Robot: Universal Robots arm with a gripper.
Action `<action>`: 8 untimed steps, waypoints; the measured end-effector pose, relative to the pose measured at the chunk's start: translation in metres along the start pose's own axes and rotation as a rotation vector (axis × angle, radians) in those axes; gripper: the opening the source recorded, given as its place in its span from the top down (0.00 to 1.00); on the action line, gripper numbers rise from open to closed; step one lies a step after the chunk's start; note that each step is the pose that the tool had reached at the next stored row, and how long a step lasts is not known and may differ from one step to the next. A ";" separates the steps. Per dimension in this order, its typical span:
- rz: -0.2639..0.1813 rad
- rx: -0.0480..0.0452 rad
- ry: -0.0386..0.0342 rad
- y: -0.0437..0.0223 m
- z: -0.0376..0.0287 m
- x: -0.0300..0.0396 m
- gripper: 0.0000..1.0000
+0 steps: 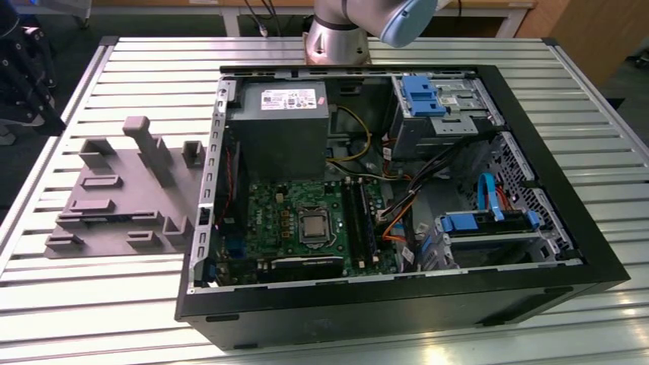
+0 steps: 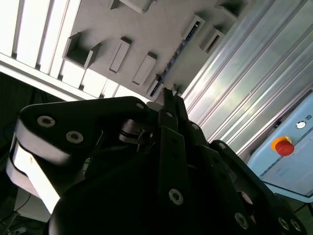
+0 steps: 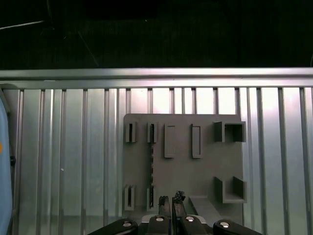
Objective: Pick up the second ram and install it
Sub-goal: 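Pick up the second ram and move it above second insertion slot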
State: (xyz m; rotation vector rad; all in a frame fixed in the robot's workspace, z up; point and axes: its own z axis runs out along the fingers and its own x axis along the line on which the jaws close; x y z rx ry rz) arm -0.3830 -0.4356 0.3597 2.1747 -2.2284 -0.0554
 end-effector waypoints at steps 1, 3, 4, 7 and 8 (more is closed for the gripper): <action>0.000 0.0001 0.0000 0.0000 0.0004 0.0000 0.83; 0.000 0.0000 0.0000 0.0000 0.0012 0.0000 0.82; 0.000 0.0001 0.0000 -0.0001 0.0017 0.0000 0.82; 0.000 0.0001 -0.0001 -0.0002 0.0033 0.0000 0.69; 0.000 0.0000 -0.0001 -0.0002 0.0039 0.0000 0.69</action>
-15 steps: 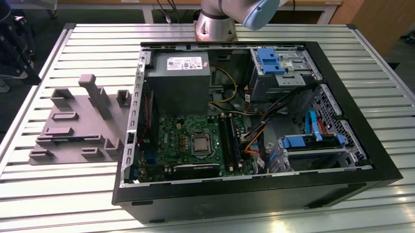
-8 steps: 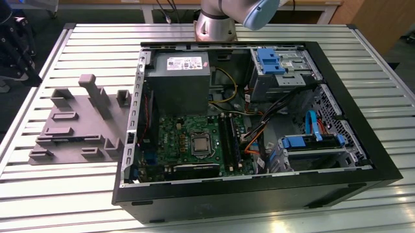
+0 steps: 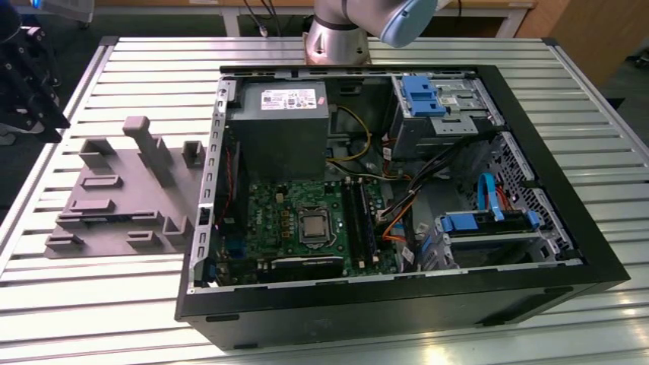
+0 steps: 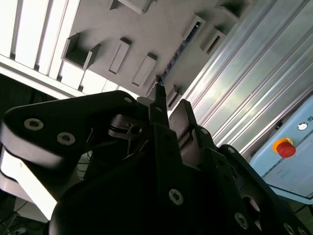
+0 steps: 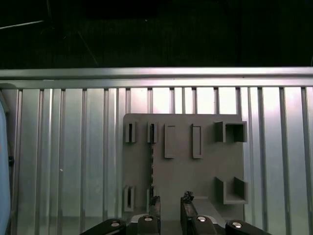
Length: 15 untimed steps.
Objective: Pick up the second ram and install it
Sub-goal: 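Pick up the second ram and move it above second insertion slot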
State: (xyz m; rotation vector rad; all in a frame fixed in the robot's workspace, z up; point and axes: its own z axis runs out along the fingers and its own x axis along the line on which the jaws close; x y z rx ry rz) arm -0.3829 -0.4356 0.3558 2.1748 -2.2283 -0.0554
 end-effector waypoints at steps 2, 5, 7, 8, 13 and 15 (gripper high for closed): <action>0.000 0.0000 0.0001 0.0000 0.0012 0.0000 0.69; 0.000 0.0000 0.0000 -0.0001 0.0031 0.0000 0.69; 0.000 0.0000 0.0000 -0.0002 0.0044 0.0000 0.69; 0.000 0.0000 0.0000 -0.0002 0.0051 0.0000 0.69; -0.001 0.0000 0.0000 -0.0004 0.0093 0.0003 0.69; -0.005 0.0000 0.0002 -0.0005 0.0118 0.0006 0.69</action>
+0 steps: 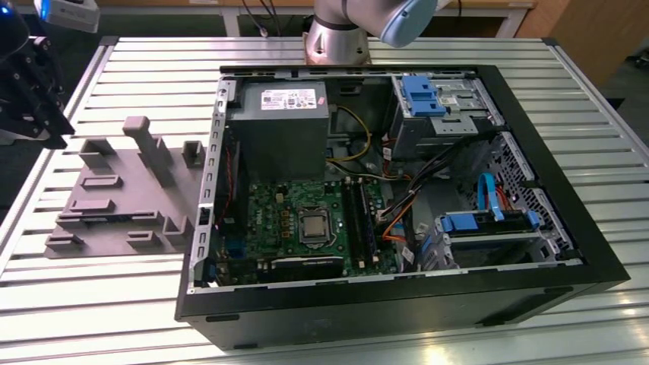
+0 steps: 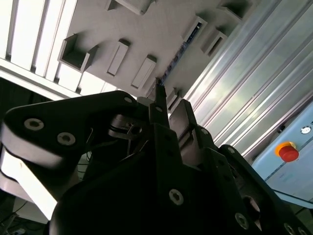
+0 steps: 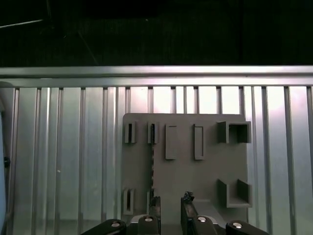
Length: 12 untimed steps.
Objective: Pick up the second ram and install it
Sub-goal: 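Pick up the second ram and move it above second insertion slot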
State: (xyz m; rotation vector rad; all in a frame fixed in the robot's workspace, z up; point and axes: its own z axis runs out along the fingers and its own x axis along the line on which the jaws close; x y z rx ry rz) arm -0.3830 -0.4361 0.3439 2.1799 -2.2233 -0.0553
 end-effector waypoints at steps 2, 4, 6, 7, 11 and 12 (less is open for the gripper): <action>-0.005 -0.0003 0.0003 -0.0002 0.0034 0.0001 0.69; -0.010 -0.0003 0.0005 -0.0004 0.0072 0.0005 0.69; -0.011 -0.0002 0.0005 -0.0004 0.0108 0.0010 0.69; -0.011 -0.0002 0.0005 -0.0002 0.0127 0.0013 0.69; -0.012 0.0022 0.0006 0.0019 0.0183 0.0030 0.69; -0.013 0.0047 0.0006 0.0029 0.0192 0.0034 0.69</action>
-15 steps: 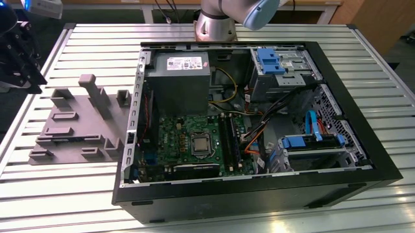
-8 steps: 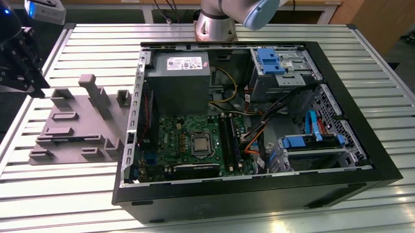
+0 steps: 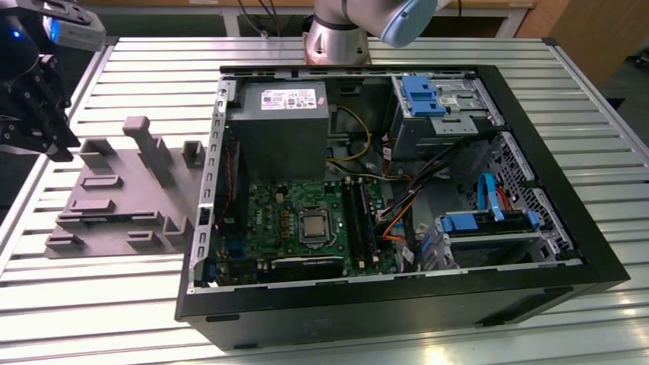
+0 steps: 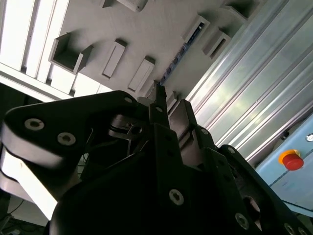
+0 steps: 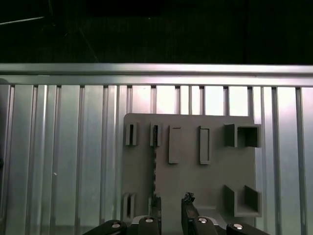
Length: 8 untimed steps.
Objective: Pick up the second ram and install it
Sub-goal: 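Pick up the second ram and move it above second insertion slot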
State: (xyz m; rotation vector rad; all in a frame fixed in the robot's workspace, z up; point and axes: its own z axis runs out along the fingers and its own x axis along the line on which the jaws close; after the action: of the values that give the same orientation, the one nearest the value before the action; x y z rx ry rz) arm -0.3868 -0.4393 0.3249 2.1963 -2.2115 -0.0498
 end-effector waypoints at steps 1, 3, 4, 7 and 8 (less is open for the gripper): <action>0.000 0.0040 -0.0001 0.0010 0.0007 0.0002 0.69; 0.000 0.0098 -0.0037 0.0019 0.0014 0.0007 0.69; -0.001 0.0115 -0.0104 0.0025 0.0016 0.0013 0.69; -0.002 0.0168 -0.0386 0.0047 0.0024 0.0034 0.69; -0.002 0.0192 -0.0401 0.0053 0.0028 0.0038 0.69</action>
State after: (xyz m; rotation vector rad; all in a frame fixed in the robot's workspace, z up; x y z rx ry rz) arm -0.3923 -0.4430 0.3223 2.2264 -2.2402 -0.0736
